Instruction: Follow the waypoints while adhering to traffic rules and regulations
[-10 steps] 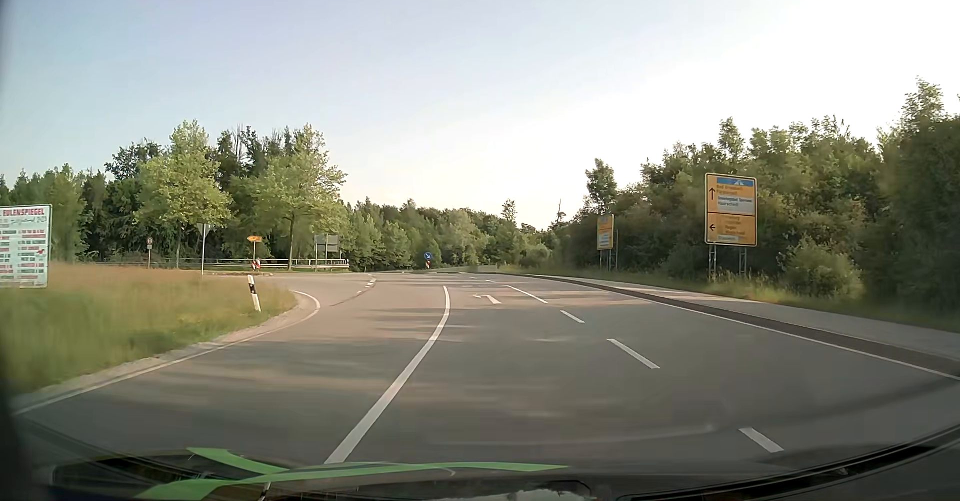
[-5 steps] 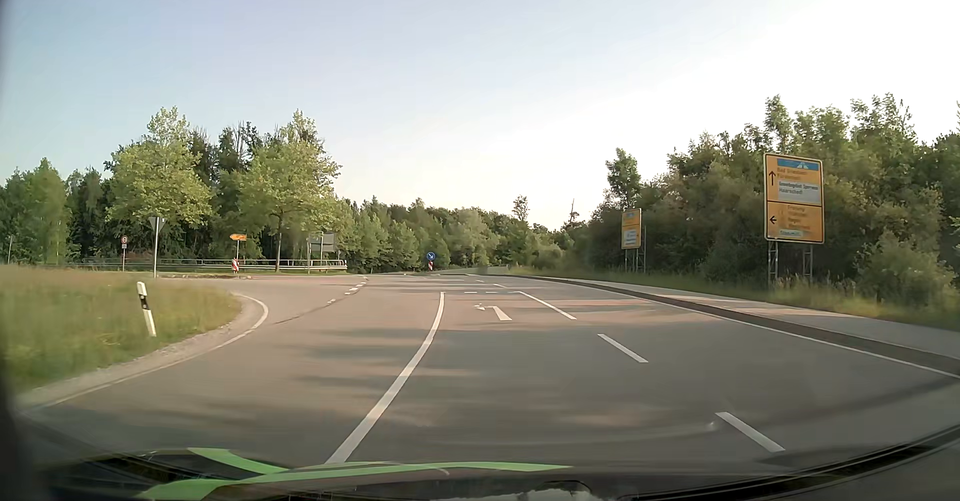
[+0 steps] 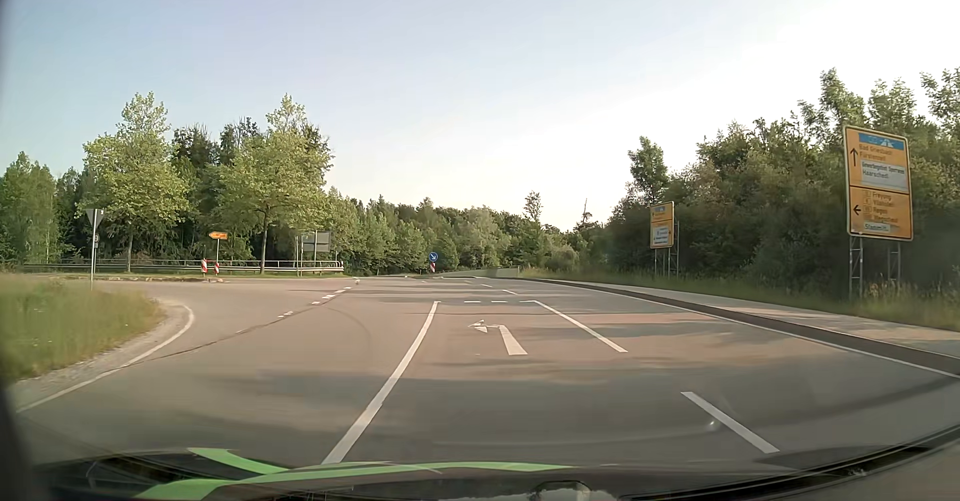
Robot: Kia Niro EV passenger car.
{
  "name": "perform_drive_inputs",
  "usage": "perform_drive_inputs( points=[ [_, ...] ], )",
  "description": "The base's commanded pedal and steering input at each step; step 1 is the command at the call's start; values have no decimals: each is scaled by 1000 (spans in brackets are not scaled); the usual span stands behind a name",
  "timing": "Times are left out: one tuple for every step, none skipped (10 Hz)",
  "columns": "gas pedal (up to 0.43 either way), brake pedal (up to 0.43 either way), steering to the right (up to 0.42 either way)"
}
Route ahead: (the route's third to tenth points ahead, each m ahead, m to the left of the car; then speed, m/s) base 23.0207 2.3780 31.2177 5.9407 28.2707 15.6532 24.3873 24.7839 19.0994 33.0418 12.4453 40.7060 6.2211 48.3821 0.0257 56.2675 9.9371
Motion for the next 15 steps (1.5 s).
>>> perform_drive_inputs(
  points=[
    [0, 0, -21],
    [0, 0, -21],
    [0, 12, -21],
    [0, 55, -21],
    [0, 55, -21],
    [0, 67, -21],
    [0, 98, -21],
    [0, 104, -21],
    [0, 122, -21],
    [0, 116, -21],
    [0, 110, -21],
    [0, 110, -22],
    [0, 110, -23],
    [0, 85, -25],
    [0, 24, -29]
  ],
)
